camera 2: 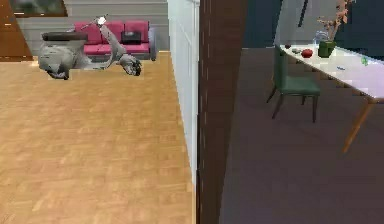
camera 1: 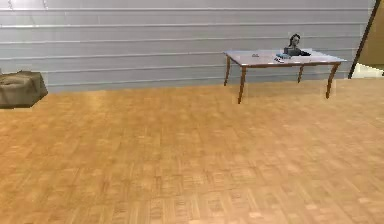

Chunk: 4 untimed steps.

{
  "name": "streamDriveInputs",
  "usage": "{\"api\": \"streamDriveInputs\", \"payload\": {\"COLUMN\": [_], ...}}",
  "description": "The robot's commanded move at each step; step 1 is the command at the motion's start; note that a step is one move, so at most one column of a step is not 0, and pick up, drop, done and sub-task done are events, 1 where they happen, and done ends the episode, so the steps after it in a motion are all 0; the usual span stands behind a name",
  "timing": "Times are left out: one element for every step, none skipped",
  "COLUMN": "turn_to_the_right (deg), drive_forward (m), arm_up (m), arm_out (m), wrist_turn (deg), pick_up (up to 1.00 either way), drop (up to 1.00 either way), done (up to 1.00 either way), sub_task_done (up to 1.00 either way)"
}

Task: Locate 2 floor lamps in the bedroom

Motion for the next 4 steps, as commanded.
{"api": "streamDriveInputs", "payload": {"turn_to_the_right": [39.0,0.0,0.0,3.0], "drive_forward": [0.00,0.40,1.00,0.00], "arm_up": [0.00,0.00,0.00,0.00], "arm_out": [0.00,0.00,0.00,0.00], "wrist_turn": [0.0,0.0,0.0,0.0], "pick_up": [0.00,0.00,0.00,0.00], "drop": [0.00,0.00,0.00,0.00], "done": [0.00,0.00,0.00,0.00], "sub_task_done": [0.00,0.00,0.00,0.00]}}
